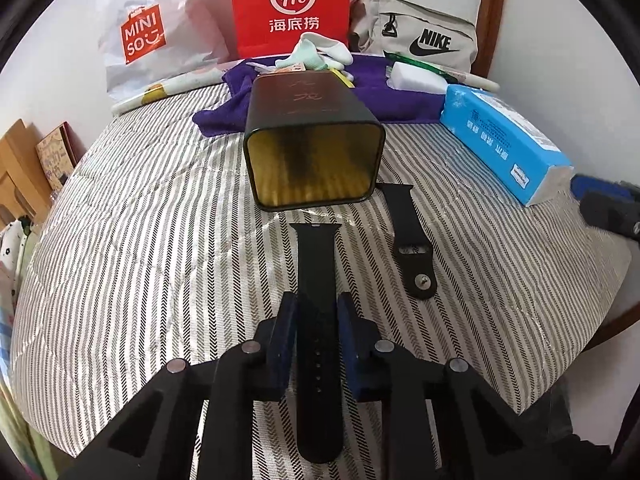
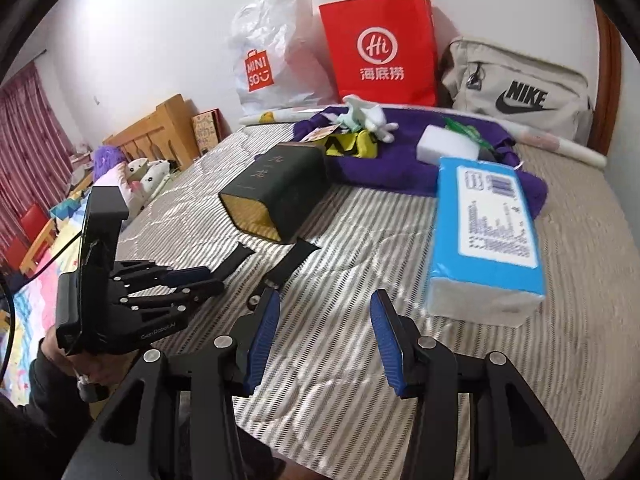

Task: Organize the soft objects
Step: 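Grasp the black buckle strap piece with the right tool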

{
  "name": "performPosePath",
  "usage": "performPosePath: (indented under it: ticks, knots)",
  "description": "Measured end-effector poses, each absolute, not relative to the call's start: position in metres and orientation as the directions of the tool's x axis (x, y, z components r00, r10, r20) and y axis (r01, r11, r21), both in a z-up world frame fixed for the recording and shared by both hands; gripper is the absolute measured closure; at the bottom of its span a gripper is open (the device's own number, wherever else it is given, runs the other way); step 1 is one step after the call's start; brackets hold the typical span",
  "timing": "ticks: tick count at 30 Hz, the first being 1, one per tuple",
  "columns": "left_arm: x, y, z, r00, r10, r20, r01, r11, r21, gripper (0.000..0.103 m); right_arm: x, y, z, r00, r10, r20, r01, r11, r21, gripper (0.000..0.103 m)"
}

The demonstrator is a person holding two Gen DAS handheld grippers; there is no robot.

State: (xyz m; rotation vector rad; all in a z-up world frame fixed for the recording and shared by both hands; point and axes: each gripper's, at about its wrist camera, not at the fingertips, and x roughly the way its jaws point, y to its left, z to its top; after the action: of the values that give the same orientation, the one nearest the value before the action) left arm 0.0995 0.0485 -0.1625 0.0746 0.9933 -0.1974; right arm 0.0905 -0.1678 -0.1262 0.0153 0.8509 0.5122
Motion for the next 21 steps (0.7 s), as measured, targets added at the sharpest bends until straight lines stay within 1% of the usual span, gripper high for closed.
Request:
performPosePath:
  ticks: [3,11,17,21]
  knots:
    - [0.101,0.052,-0.162,0.527,-0.149,-0.837,0.188,0.981,-0.056,0.084,0.091,-0.157,-0.131,0.541,0.418,-0.73,-0.433,0.883,0.184,0.056]
    - [0.102,0.079,-0.152,0.547,-0.136,-0.826,0.139,0.988,-0.071,0.084,0.108,-0.132,-0.153,0.492,0.411,-0.768,-0.433,0.88,0.194,0.056]
    - [0.11,0.096,-0.155,0.549,-0.102,-0.829,0.111,0.993,-0.049,0.083,0.129,-0.11,-0.18,0.425,0.41,-0.807,-0.421,0.879,0.225,0.061]
    - [0.113,0.105,-0.154,0.551,-0.11,-0.827,0.102,0.993,-0.064,0.083,0.136,-0.1,-0.183,0.427,0.408,-0.807,-0.416,0.881,0.225,0.063]
